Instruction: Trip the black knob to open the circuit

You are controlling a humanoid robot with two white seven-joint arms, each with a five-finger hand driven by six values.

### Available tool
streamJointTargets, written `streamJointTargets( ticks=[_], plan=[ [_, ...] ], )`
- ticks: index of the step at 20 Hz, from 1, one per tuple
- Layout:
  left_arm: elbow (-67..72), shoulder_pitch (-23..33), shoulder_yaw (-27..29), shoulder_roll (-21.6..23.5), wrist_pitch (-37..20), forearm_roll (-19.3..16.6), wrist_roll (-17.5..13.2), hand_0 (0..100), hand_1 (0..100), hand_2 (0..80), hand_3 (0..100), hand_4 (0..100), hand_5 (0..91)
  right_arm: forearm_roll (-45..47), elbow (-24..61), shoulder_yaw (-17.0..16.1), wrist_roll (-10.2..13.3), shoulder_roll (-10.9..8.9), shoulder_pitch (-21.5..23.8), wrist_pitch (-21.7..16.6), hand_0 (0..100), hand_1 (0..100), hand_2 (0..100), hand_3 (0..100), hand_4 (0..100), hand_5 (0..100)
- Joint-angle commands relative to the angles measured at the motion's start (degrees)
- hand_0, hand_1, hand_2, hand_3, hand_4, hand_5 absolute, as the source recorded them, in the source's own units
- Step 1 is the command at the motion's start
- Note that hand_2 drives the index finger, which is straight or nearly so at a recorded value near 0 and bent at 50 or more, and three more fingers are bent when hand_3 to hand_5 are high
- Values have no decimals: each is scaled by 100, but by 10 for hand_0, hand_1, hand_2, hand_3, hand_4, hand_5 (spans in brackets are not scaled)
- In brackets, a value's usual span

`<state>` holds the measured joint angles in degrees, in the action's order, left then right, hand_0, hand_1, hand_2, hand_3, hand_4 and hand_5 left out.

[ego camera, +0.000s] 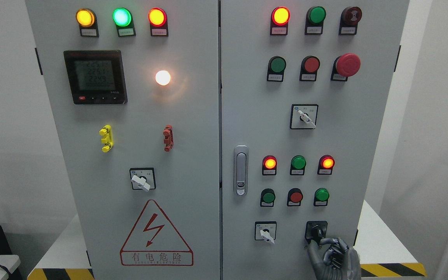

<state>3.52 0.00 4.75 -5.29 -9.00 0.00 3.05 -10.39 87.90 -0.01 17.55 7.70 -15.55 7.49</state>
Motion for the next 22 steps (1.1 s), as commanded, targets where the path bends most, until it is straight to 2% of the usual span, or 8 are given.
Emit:
streamJointTargets(
  ticks=[1,8,11,22],
  plan=[
    [0,-44,0,2,3,-185,2,120,389,0,0,0,0,98,-1,62,-24,-6,-10,-10,524,810,652,995,1000,993],
    [0,-44,0,-7,3,-185,2,120,389,0,0,0,0,187,-1,98,-41,-6,-10,-10,523,810,652,995,1000,993],
    [0,-44,0,-7,3,-185,2,120,389,0,0,0,0,196,-1,98,-173,-6,-27,-2,523,810,653,996,1000,993],
    [0,-44,0,2,3,-185,2,120,389,0,0,0,0,380,17,98,-173,3,-45,-2,524,810,654,996,1000,993]
  ],
)
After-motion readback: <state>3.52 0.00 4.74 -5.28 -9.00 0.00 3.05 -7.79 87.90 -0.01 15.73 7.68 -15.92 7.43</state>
